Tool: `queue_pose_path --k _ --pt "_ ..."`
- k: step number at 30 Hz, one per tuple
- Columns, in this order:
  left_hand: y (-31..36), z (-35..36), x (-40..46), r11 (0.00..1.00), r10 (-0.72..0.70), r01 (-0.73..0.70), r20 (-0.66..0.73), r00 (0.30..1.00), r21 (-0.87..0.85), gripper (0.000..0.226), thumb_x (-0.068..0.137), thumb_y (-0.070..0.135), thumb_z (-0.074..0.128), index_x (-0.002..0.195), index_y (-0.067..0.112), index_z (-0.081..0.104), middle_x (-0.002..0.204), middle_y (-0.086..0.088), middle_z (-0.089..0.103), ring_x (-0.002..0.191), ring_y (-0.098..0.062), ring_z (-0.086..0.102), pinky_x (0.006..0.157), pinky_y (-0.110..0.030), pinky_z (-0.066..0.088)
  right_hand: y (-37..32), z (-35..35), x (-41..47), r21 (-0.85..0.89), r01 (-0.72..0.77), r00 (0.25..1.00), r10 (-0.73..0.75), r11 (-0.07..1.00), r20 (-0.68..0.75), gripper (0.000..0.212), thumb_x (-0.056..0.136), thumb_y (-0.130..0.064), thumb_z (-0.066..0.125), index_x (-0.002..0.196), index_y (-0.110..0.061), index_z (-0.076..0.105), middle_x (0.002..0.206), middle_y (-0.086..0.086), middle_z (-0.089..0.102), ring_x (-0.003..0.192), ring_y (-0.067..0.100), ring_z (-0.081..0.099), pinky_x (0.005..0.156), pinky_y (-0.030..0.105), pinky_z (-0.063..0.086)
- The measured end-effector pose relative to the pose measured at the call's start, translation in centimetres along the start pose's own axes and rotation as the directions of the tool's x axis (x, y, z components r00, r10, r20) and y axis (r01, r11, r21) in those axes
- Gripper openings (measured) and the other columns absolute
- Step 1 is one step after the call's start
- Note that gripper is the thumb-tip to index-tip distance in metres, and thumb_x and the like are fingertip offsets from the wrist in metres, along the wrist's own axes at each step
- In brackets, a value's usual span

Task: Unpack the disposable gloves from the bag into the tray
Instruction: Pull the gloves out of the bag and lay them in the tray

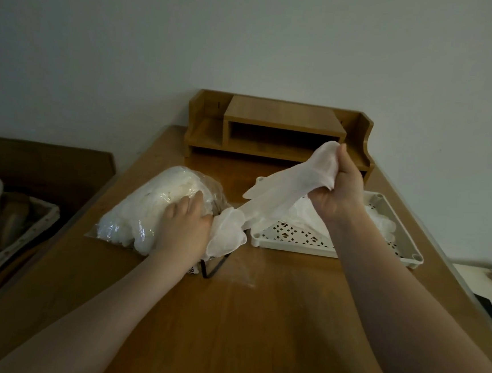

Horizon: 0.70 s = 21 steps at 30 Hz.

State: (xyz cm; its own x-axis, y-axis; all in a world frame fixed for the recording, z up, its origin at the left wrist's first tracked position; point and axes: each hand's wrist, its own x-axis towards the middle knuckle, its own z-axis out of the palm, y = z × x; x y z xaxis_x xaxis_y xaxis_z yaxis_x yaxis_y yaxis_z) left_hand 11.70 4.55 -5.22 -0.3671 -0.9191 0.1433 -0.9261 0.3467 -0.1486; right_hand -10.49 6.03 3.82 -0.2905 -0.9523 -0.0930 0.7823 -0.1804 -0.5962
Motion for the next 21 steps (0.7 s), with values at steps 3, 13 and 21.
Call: queue_pose_path --k 3,13,21 --pt "0.0 -2.1 0.0 0.965 -0.003 0.028 0.096 0.995 -0.26 0.042 0.089 0.032 0.052 0.131 0.031 0.049 0.159 -0.004 -0.004 0.145 -0.029 0.001 0.116 -0.045 0.009 -0.3 -0.5 -0.3 -0.124 -0.021 0.997 0.03 0.992 0.064 0.028 0.09 -0.032 0.057 0.103 -0.008 0.062 0.072 0.004 0.061 0.067 0.017 0.061 0.074 0.033 0.054" --pt "5.4 -11.8 2.0 0.622 0.144 -0.228 -0.177 0.974 -0.749 0.064 0.09 0.042 0.056 0.145 0.024 0.029 0.147 0.01 0.035 0.134 -0.007 0.032 0.101 -0.023 0.029 -5.0 0.5 -1.6 -0.309 0.18 0.871 -0.005 0.934 0.491 0.018 0.082 -0.029 0.054 0.077 -0.013 0.061 0.065 -0.002 0.056 0.059 0.009 0.057 0.056 0.022 0.05" --pt "10.8 -12.3 4.2 0.414 0.226 -0.204 -0.117 0.967 -0.887 0.025 0.088 0.034 0.062 0.102 0.014 0.066 0.093 0.0 0.07 0.083 -0.016 0.066 0.079 -0.038 0.055 -8.4 -1.1 -1.3 -0.356 0.229 0.861 -0.018 0.906 0.509 0.044 0.057 -0.042 0.085 0.087 -0.015 0.068 0.076 -0.001 0.061 0.068 0.012 0.062 0.059 0.025 0.052"
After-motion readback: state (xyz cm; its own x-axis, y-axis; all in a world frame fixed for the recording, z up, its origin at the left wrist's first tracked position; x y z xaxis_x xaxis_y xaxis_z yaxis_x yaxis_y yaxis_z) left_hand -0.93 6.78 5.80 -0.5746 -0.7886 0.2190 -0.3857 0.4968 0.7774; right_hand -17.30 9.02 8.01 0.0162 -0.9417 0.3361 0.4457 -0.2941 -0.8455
